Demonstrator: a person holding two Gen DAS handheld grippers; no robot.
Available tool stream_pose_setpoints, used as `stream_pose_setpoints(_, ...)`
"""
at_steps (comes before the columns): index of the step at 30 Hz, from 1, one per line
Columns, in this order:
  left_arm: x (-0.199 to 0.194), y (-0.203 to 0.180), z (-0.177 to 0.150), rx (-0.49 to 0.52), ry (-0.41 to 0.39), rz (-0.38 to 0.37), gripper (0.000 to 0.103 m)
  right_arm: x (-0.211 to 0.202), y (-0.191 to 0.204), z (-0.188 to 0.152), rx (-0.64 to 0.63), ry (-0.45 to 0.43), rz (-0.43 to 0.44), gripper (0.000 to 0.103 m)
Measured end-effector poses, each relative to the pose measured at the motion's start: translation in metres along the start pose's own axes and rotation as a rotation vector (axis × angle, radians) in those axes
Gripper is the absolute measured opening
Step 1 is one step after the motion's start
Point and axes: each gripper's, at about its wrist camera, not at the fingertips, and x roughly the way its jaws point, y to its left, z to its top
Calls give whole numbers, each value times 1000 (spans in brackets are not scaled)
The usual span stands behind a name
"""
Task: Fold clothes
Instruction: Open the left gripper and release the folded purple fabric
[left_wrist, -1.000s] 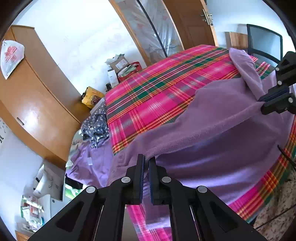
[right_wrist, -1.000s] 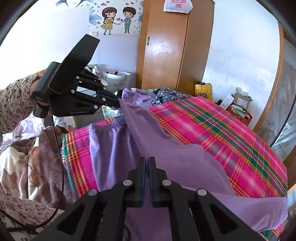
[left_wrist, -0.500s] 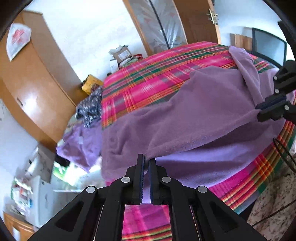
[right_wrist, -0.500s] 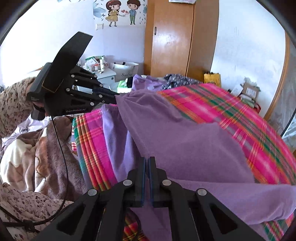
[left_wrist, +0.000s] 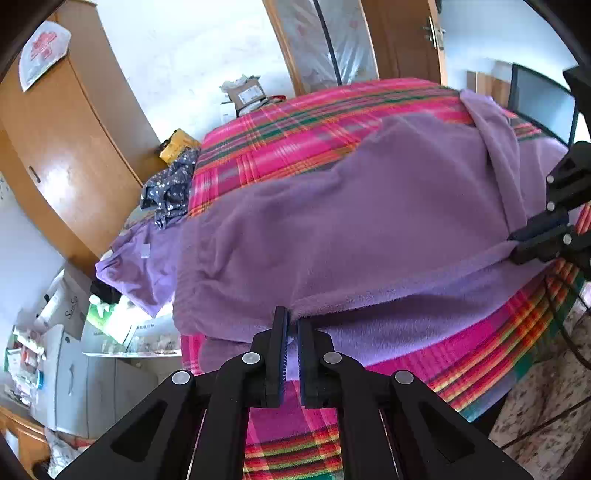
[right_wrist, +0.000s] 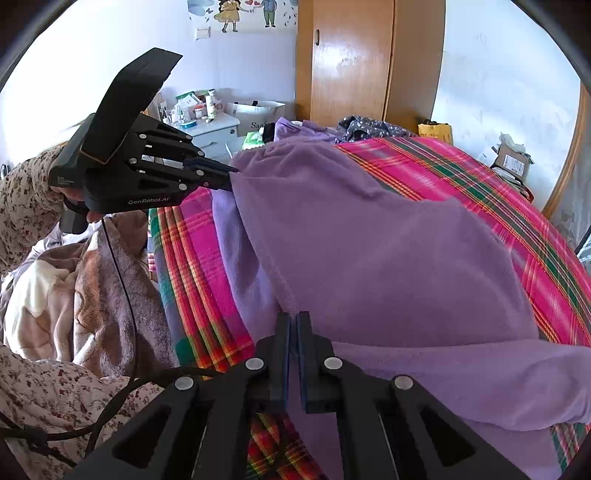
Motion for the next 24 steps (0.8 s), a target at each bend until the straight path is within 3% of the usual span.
stream_pose_setpoints(14,5,0,-10,-24,16,-9,5,7,-1,-7,18,8,10,4)
stream_pose_setpoints(24,-15,3,-6,-47,-25,-3,5,-17,9,1,-44,-39,28,1)
